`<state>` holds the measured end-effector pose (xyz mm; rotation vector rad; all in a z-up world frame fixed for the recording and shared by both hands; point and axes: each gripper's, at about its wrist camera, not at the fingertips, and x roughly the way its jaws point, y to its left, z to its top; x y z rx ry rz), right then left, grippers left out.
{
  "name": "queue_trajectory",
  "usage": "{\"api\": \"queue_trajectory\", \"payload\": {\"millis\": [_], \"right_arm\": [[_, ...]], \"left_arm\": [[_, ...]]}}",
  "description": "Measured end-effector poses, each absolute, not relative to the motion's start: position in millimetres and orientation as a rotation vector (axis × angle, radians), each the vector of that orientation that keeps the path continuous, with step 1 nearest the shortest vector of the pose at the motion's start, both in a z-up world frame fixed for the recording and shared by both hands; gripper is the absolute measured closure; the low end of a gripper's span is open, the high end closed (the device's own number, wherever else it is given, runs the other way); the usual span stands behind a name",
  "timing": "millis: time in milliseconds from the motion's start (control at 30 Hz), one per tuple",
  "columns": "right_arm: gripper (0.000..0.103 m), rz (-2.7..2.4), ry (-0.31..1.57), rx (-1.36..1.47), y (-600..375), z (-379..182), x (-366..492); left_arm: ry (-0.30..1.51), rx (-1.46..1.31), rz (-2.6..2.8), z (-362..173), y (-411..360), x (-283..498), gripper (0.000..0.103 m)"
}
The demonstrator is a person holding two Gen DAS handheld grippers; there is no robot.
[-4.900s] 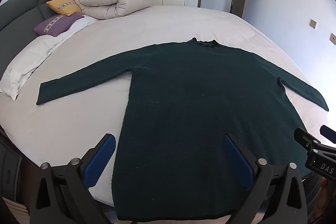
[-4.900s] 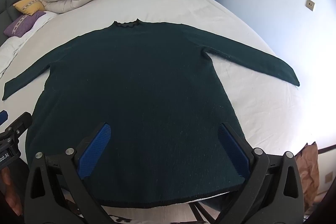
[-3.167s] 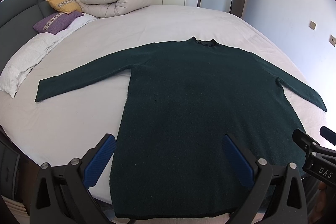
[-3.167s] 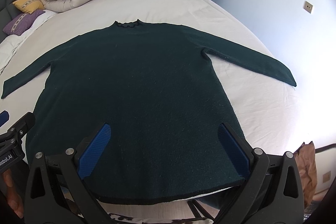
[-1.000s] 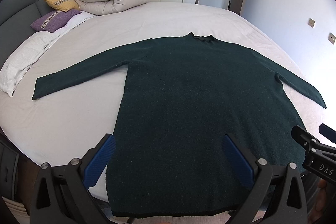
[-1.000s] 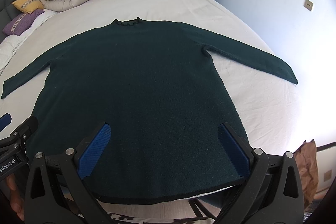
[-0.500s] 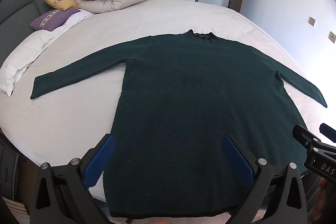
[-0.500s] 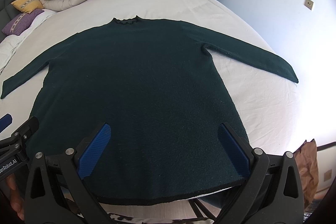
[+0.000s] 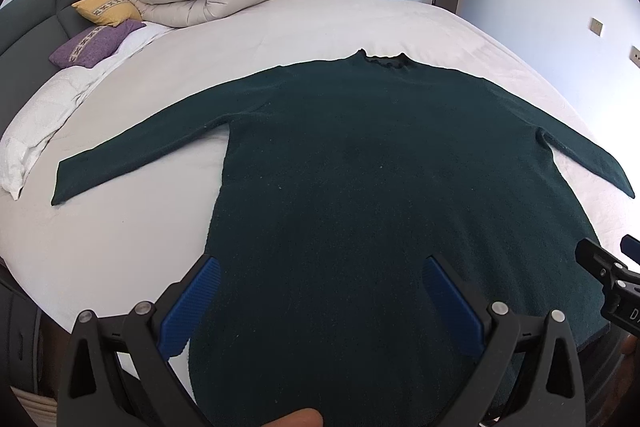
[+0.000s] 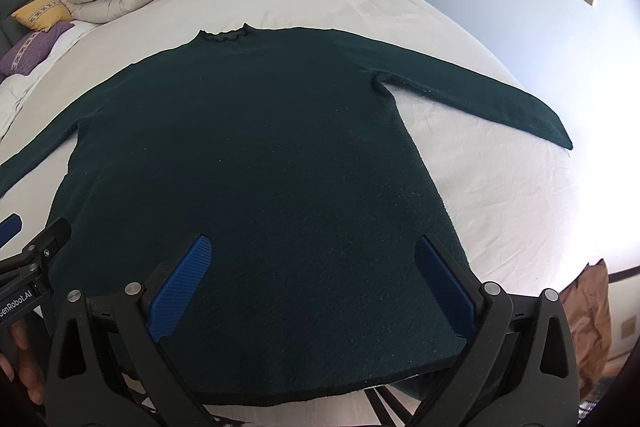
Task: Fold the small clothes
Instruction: 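Grasp the sweater sleeve cuff with the right gripper and lift it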
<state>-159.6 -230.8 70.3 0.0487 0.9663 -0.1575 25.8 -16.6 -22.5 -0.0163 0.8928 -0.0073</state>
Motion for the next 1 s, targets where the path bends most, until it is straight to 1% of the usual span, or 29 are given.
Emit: {"api": "queue_trajectory", "payload": {"millis": [100, 200, 333, 433, 500, 567, 633, 667, 767, 833, 1000], "right_arm": [[0.000, -0.158, 0.948, 0.101, -254.0, 71.5, -150.3], [0.000, -0.174, 0.915, 0.235, -304.4, 76.8, -138.6], [0.000, -0.213, 0.826, 0.573, -413.6, 71.9, -127.7], [0.000, -0.294, 0.745, 0.837, -501.8, 50.2, -126.2], [0.000, -0.330, 0.701, 0.992, -551.8, 31.4, -125.6], [0.003, -0.357, 0.674, 1.114, -590.3, 15.0, -122.2], [0.010, -0.384, 0.686, 1.172, -616.9, 1.7, -113.7], [0.014, -0.393, 0.691, 1.203, -627.1, -4.7, -109.6], [0.017, -0.391, 0.649, 1.302, -652.7, -17.3, -98.3], [0.017, -0.398, 0.613, 1.354, -665.6, -19.4, -91.0], [0.020, -0.441, 0.492, 1.454, -693.7, -29.6, -78.6]], "left_arm": [[0.900, -0.030, -0.028, -22.2, -17.4, 40.4, 0.000], [0.904, -0.060, -0.041, -20.7, -15.4, 56.9, 0.000], [0.887, -0.103, -0.085, -17.4, -15.3, 77.2, 0.000], [0.865, -0.175, -0.169, -17.7, -15.7, 91.7, 0.000], [0.920, -0.177, -0.181, -23.1, -21.0, 103.8, 0.000], [0.942, -0.172, -0.180, -27.2, -25.7, 112.4, 0.000], [0.937, -0.200, -0.190, -29.1, -26.2, 118.9, 0.000], [0.933, -0.213, -0.196, -29.7, -26.1, 121.8, 0.000], [0.943, -0.223, -0.212, -33.3, -29.8, 134.6, 0.000], [0.959, -0.237, -0.234, -37.5, -32.7, 143.8, 0.000], [0.989, -0.344, -0.283, -47.9, -27.2, 160.1, 0.000]]}}
